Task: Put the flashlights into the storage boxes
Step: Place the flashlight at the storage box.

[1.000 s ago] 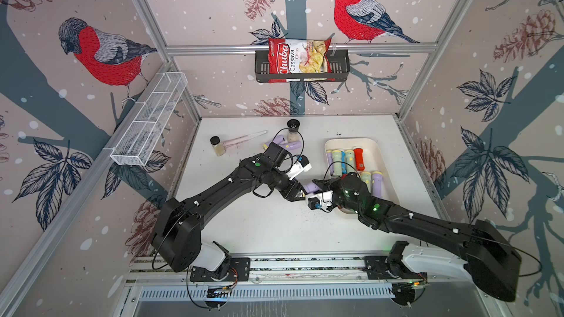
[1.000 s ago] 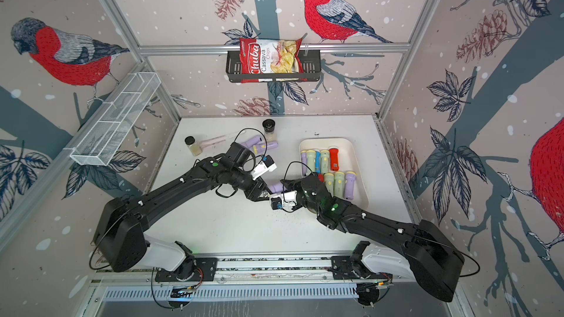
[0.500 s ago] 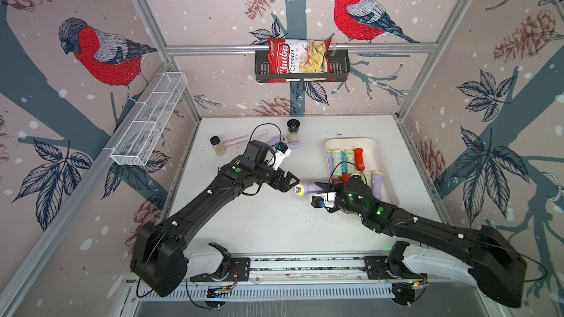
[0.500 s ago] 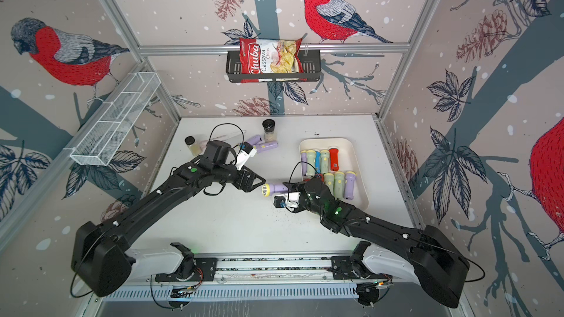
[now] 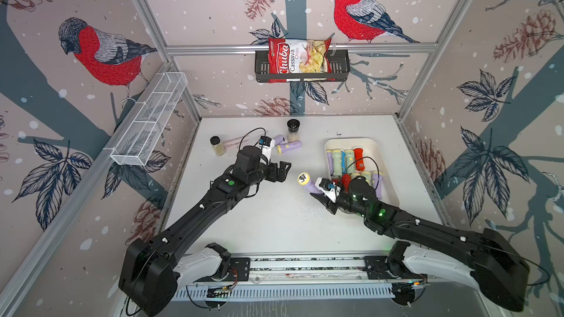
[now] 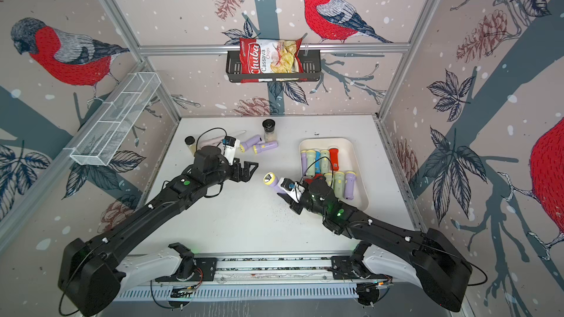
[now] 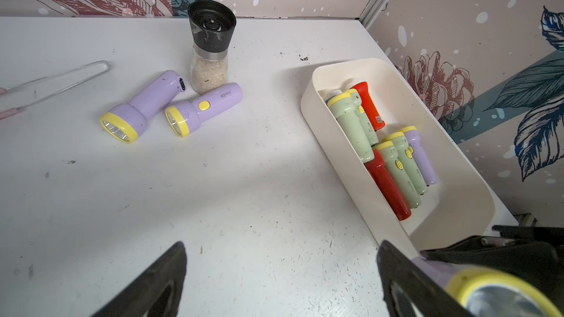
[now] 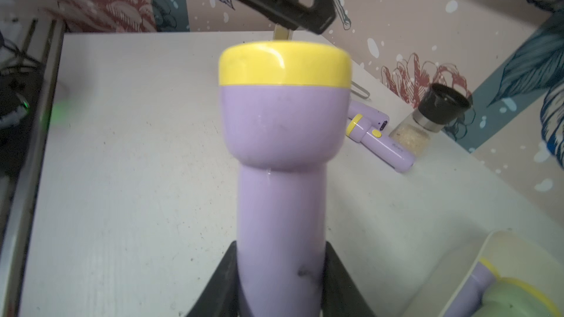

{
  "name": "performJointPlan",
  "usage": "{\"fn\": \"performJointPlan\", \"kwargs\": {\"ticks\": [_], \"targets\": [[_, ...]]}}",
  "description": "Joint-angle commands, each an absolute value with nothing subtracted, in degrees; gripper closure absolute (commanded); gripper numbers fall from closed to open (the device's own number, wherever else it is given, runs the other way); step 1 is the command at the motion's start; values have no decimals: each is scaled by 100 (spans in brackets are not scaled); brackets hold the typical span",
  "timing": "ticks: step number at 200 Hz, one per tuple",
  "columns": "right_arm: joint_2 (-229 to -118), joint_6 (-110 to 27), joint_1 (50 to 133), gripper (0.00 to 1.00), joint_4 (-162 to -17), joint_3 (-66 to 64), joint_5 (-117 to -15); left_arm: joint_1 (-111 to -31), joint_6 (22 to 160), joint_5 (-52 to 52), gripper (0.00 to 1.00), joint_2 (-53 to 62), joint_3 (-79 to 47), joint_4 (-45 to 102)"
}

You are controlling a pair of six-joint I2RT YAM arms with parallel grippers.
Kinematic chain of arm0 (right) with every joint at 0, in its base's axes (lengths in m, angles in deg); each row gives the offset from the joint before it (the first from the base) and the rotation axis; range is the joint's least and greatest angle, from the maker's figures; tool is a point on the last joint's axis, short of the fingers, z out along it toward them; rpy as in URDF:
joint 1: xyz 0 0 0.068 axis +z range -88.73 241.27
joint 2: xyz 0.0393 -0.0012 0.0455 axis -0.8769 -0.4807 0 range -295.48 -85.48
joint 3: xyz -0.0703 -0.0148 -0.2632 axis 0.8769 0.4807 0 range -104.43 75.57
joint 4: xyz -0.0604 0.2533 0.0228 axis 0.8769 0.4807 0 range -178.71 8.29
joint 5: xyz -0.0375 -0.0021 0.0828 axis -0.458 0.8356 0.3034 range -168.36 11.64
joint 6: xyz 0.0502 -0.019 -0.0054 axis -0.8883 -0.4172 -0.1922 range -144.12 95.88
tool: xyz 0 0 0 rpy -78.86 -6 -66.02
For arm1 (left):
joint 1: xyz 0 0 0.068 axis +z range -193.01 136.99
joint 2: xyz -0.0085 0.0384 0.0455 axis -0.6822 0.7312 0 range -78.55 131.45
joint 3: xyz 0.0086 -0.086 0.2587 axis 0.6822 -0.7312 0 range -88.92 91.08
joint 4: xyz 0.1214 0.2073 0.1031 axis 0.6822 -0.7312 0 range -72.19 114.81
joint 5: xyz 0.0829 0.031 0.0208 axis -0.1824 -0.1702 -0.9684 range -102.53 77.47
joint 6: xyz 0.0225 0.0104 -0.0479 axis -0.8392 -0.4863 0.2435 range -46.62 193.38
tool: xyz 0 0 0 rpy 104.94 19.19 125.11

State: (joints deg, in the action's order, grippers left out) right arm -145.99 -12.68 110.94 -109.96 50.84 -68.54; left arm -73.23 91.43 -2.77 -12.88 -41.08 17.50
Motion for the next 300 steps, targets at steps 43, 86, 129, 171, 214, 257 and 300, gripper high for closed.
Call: {"fn": "performJointPlan", "kwargs": {"ticks": [43, 86, 129, 171, 214, 257, 300], "targets": [[-14328, -4062, 9864, 79, -10221, 4572, -6476, -7331, 9625, 126, 4, -738, -4275, 2660], [-14319, -4494, 8991, 78, -9629, 4330, -6371, -7479, 9892, 132, 4, -349, -4367, 3189], [-14831, -4728, 7825, 77, -8946, 3952, -5683, -7812, 9891, -11, 4, 242, -4122, 3458], [-15915, -4361, 7074, 78, -8189, 3187, -5282, -7983, 9845, 168, 4, 804, -3784, 3510], [-16858, -4190, 7007, 76, -7827, 2614, -5396, -8004, 9795, 165, 4, 958, -3676, 3440], [-17424, -4256, 7015, 74, -8041, 2433, -5384, -8004, 9736, 171, 4, 1017, -3616, 3318], [-17781, -4229, 7015, 63, -8113, 2295, -5426, -8009, 9714, 198, 4, 1070, -3567, 3272]]}}
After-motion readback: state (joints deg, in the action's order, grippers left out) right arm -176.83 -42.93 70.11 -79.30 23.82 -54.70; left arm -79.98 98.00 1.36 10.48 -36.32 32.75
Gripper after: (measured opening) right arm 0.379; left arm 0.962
